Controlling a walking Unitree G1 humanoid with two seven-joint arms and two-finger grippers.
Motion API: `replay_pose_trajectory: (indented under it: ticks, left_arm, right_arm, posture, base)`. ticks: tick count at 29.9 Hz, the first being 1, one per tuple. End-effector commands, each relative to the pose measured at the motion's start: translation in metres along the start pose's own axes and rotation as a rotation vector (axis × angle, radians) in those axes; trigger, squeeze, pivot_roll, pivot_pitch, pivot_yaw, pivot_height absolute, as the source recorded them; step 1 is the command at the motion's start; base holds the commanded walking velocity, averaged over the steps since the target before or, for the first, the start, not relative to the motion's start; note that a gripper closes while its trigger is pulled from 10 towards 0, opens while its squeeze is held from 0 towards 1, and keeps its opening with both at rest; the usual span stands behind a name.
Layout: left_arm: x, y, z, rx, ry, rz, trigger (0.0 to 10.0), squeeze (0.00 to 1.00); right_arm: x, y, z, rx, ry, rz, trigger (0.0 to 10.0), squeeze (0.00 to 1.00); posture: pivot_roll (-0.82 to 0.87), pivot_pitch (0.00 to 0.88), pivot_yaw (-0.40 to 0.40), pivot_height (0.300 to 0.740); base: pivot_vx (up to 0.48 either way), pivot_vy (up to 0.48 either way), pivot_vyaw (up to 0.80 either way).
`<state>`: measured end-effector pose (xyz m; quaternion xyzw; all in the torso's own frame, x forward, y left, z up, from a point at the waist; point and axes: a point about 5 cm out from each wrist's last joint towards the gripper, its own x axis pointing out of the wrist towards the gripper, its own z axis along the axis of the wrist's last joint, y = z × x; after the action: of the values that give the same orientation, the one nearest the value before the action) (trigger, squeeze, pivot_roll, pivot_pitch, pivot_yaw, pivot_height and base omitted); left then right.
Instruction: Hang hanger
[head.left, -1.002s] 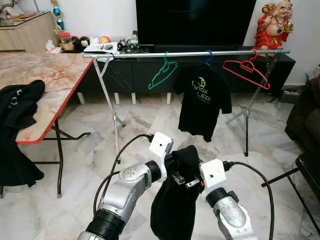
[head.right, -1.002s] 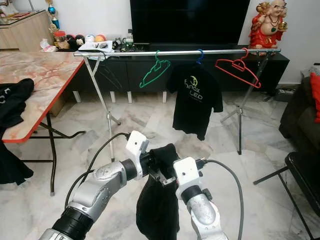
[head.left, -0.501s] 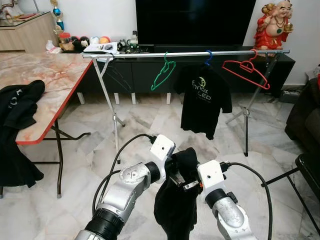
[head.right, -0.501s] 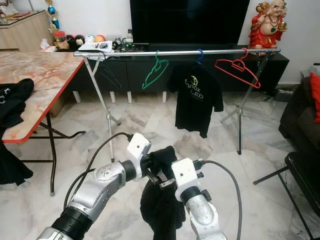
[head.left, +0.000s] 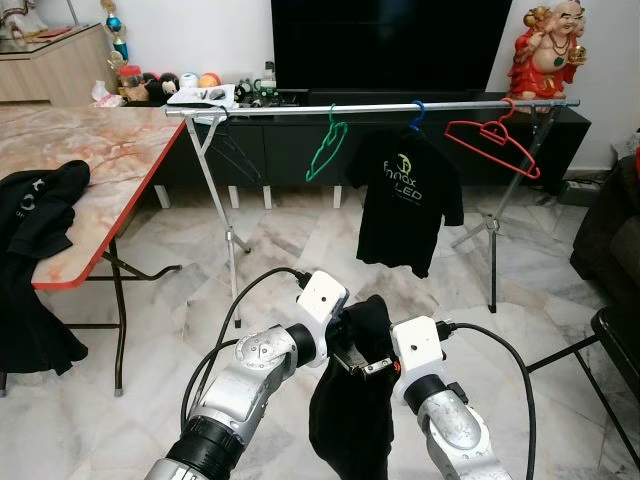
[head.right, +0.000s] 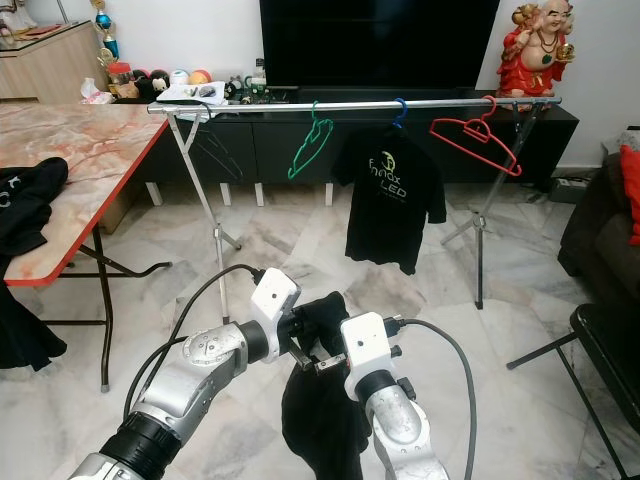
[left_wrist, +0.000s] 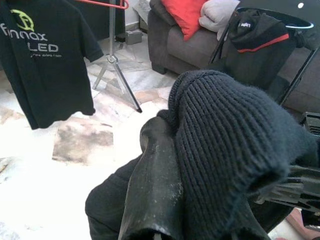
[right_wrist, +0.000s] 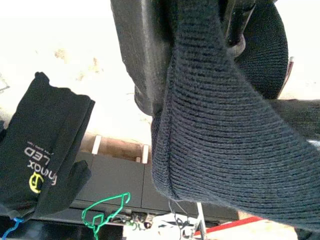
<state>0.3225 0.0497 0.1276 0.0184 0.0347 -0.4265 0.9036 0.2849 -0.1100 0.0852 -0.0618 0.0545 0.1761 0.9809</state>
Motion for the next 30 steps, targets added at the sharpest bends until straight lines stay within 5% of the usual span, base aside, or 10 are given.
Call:
replay_pose_trajectory:
  ticks: [1, 9, 11, 17, 22, 24, 26, 27, 30]
  left_arm:
    - [-0.013, 0.011, -0.019, 0.008, 0.092, 0.034, 10.0, 1.0]
    - [-0.015, 0.01, -0.021, 0.027, 0.102, -0.003, 10.0, 1.0]
    - [-0.022, 0.007, -0.024, 0.07, 0.157, -0.099, 10.0, 1.0]
    - [-0.03, 0.01, -0.028, 0.11, 0.216, -0.149, 10.0, 1.0]
    - [-0.036, 0.025, -0.031, 0.111, 0.225, -0.051, 10.0, 1.0]
    - [-0.046, 0.048, -0.037, 0.076, 0.222, 0.14, 10.0, 1.0]
    - [-0.046, 0.048, -0.037, 0.076, 0.222, 0.14, 10.0, 1.0]
    - [-0.056, 0.061, -0.047, 0.042, 0.244, 0.267, 10.0, 0.0]
    - [-0.095, 0.081, -0.091, -0.111, 0.338, 0.57, 10.0, 0.0]
  right_arm:
    - [-0.001, -0.032, 0.011, 0.035, -0.04, -0.149, 0.0, 0.0]
    - [0.0, -0.039, 0.008, 0.04, -0.008, -0.183, 0.0, 0.0]
    - [0.001, -0.049, 0.006, 0.053, 0.022, -0.219, 0.0, 0.0]
    - [0.0, -0.059, 0.003, 0.064, 0.047, -0.246, 0.0, 0.0]
    - [-0.004, -0.075, 0.001, 0.069, 0.068, -0.302, 0.0, 0.0]
    - [-0.012, -0.095, -0.003, 0.11, 0.072, -0.378, 0.0, 0.0]
    - [-0.012, -0.095, -0.003, 0.11, 0.072, -0.378, 0.0, 0.0]
    - [-0.018, -0.109, -0.008, 0.155, 0.079, -0.435, 0.0, 0.0]
    - [-0.044, -0.147, -0.036, 0.324, 0.143, -0.626, 0.0, 0.0]
  posture:
    - [0.06, 0.0, 0.046, 0.74]
    - [0.06, 0.0, 0.046, 0.74]
    - [0.06, 0.0, 0.046, 0.74]
    - [0.07, 0.0, 0.046, 0.74]
    - [0.06, 0.0, 0.051, 0.74]
    - [0.04, 0.0, 0.065, 0.74]
    - [0.04, 0.0, 0.065, 0.74]
    - [0.04, 0.0, 0.07, 0.74]
    - [0.02, 0.0, 0.083, 0.74]
  base:
    - [0.0, 0.0, 0.0]
    - [0.0, 0.0, 0.0]
    - [0.0, 0.0, 0.0]
    - [0.0, 0.0, 0.0]
    - [0.0, 0.0, 0.0]
    - [0.0, 0.0, 0.0]
    - [0.0, 0.0, 0.0]
    - [0.0, 0.0, 0.0]
    - [0.0, 0.0, 0.0]
